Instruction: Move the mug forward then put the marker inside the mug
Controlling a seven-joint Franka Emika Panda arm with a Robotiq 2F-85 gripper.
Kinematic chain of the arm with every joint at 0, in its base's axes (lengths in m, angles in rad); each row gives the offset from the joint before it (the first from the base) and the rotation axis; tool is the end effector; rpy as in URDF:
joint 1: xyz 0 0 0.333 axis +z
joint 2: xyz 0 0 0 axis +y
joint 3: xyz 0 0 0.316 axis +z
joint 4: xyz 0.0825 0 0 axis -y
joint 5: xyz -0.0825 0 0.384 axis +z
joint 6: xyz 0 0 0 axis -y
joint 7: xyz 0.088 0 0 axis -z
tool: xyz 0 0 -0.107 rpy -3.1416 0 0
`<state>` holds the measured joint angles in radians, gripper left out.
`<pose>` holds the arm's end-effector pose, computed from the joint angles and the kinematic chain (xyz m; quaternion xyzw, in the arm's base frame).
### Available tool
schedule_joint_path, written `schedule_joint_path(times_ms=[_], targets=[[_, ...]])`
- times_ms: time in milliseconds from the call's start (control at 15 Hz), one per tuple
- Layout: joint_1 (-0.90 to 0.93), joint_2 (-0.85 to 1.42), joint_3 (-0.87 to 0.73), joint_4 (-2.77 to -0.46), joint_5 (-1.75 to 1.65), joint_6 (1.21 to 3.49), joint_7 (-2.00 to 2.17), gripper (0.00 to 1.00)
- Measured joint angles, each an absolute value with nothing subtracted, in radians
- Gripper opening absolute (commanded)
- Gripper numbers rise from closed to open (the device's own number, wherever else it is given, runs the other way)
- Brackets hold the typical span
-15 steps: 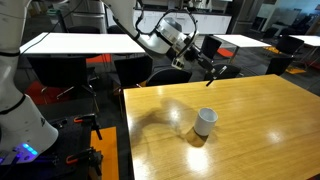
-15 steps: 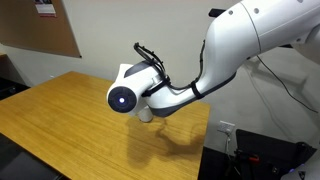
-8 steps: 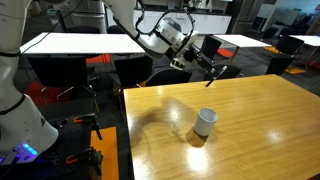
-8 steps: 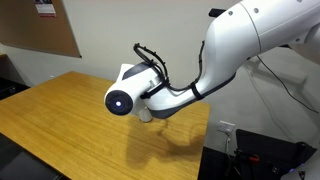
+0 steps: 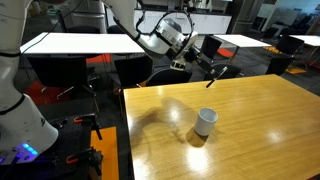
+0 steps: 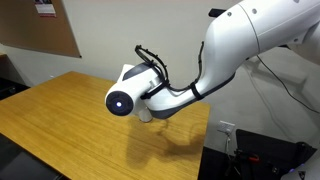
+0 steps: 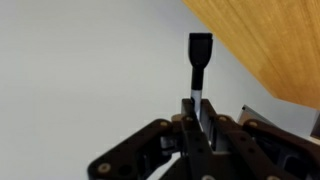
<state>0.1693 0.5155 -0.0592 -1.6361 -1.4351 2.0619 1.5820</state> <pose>0.6982 0.0304 0.3513 0.7776 -0.2484 0.4076 0.4093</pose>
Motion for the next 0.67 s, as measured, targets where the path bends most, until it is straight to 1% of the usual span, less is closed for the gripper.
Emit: schedule_joint_path(times_ms=[267, 667], targets=[[0.170, 0.532, -0.047, -1.638, -1.472, 2.035, 1.712, 0.03], [0.174, 0.557, -0.013, -1.641, -1.482, 1.912, 1.848, 0.03]])
